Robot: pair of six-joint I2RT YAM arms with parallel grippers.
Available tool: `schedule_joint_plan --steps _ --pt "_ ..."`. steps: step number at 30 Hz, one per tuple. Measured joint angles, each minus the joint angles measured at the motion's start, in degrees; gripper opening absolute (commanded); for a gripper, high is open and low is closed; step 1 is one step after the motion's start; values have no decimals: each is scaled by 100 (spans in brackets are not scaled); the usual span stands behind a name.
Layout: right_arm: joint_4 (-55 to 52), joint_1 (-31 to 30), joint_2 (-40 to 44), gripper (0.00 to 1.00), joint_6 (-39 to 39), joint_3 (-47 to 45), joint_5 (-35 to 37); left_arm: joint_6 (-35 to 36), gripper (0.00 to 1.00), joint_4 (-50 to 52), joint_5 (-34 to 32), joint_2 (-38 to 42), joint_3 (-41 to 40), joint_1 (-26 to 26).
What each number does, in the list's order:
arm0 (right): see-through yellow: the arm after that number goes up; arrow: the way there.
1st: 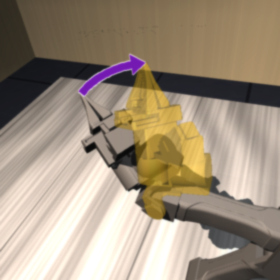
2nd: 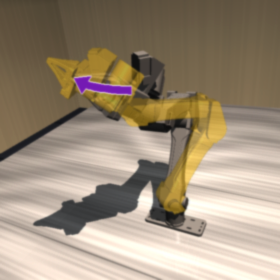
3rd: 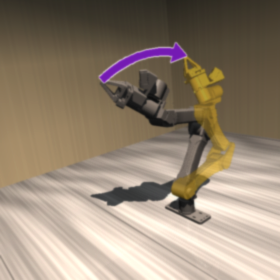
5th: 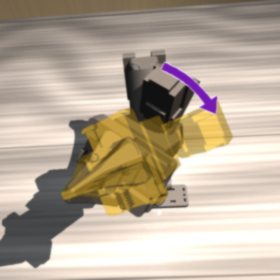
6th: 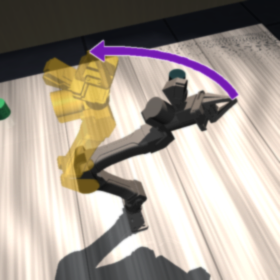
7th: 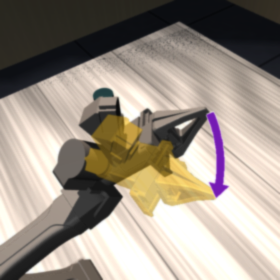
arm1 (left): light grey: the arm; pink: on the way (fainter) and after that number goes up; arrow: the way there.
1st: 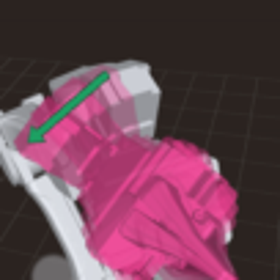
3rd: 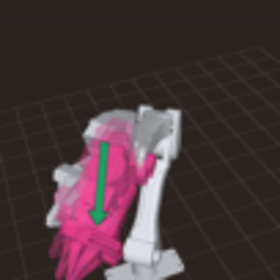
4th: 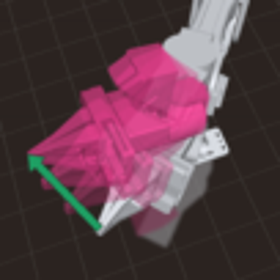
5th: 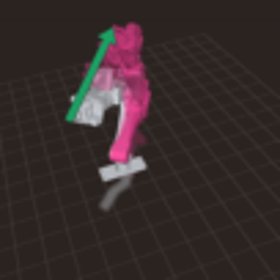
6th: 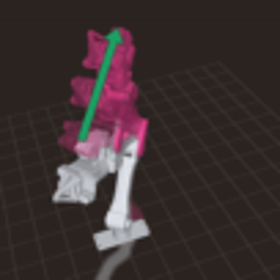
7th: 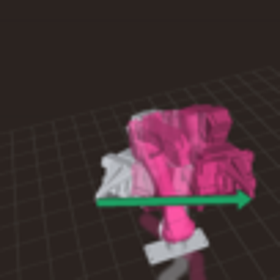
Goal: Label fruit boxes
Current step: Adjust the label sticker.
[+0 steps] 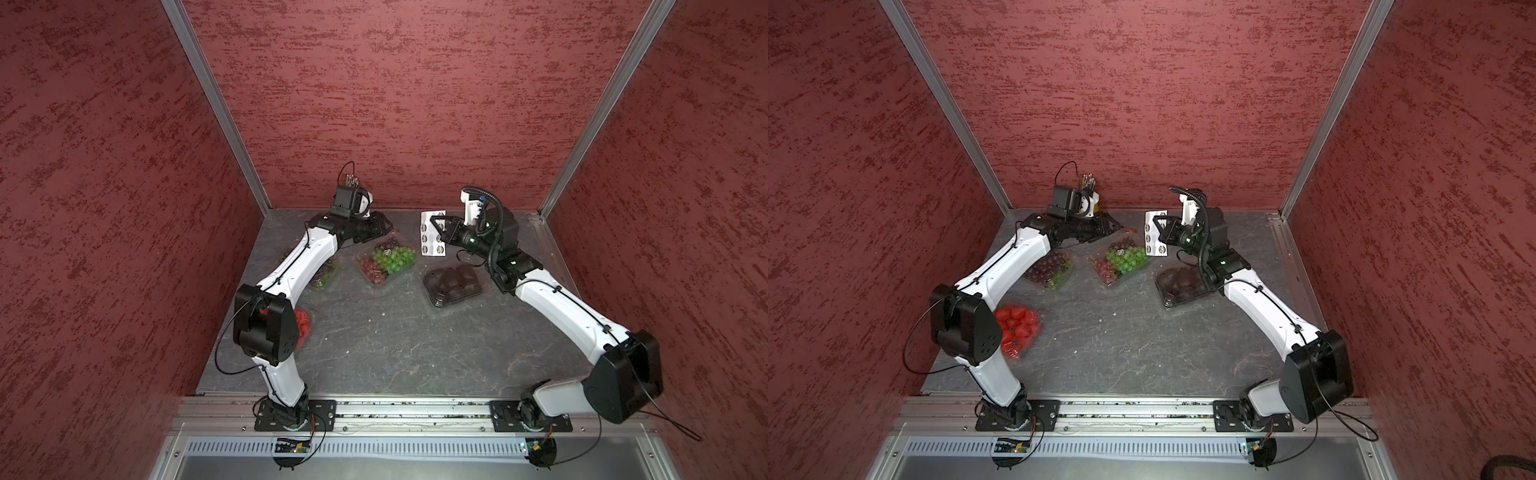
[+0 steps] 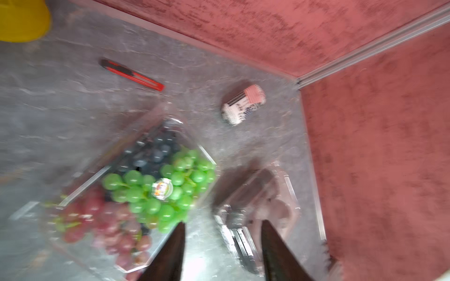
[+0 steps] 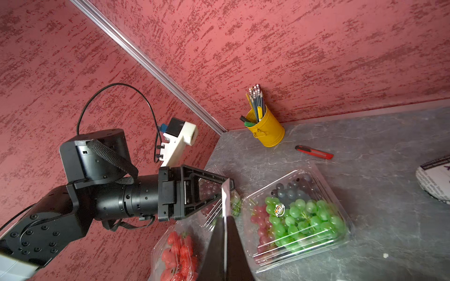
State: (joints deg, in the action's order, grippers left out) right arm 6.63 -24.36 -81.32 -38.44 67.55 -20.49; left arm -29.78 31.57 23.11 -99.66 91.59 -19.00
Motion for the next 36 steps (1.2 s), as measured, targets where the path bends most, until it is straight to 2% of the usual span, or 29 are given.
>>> schedule_joint_plan --steps 2,7,15,24,33,36 --pt "142 22 0 0 -39 0 -120 -264 69 -407 391 223 -299 57" --pt "892 177 -31 0 -420 -2 -625 -1025 73 -1600 1364 734 -802 271" --pt "2483 306 -251 0 -1202 -52 -1399 -2105 69 -3388 2546 1051 -1084 350" --pt "3674 310 -632 0 -2068 -173 -1980 -2837 50 -4588 3121 1051 -1296 212" --pt "4041 310 -634 0 -2341 -216 -2074 -2999 36 -4970 3434 1051 -1296 0" --pt "4065 310 -634 0 -2376 -289 -2072 -3010 26 -5018 3512 1051 -1296 -39"
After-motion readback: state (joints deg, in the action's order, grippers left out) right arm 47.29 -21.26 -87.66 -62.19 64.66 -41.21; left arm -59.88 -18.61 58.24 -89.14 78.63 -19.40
